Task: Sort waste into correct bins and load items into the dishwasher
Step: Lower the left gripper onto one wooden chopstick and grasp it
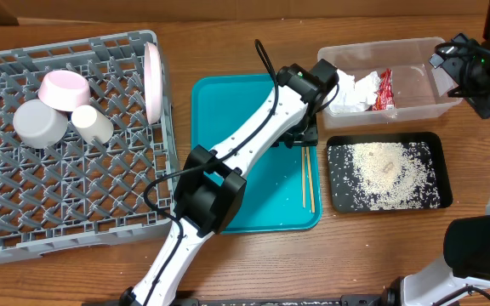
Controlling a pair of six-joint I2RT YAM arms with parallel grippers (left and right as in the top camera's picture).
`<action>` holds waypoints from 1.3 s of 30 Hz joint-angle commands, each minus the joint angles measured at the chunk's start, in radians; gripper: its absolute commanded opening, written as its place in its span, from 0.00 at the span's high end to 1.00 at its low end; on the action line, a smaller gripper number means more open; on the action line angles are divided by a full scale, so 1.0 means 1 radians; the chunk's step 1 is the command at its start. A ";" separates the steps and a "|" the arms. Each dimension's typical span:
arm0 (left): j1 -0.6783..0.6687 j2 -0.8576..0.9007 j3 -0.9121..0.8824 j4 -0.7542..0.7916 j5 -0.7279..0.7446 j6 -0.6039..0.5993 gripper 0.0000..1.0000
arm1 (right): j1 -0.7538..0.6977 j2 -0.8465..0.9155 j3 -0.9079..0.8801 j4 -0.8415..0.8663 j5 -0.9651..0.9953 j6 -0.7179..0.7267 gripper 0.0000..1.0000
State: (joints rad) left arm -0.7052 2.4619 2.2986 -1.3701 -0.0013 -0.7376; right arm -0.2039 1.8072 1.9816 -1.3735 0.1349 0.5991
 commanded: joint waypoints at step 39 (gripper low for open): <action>-0.042 0.021 -0.174 0.127 -0.043 0.015 0.43 | -0.003 -0.029 0.023 0.002 0.003 0.002 0.00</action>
State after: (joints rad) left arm -0.7521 2.4653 2.1452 -1.2411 -0.0147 -0.7265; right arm -0.2039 1.8072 1.9816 -1.3739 0.1352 0.5987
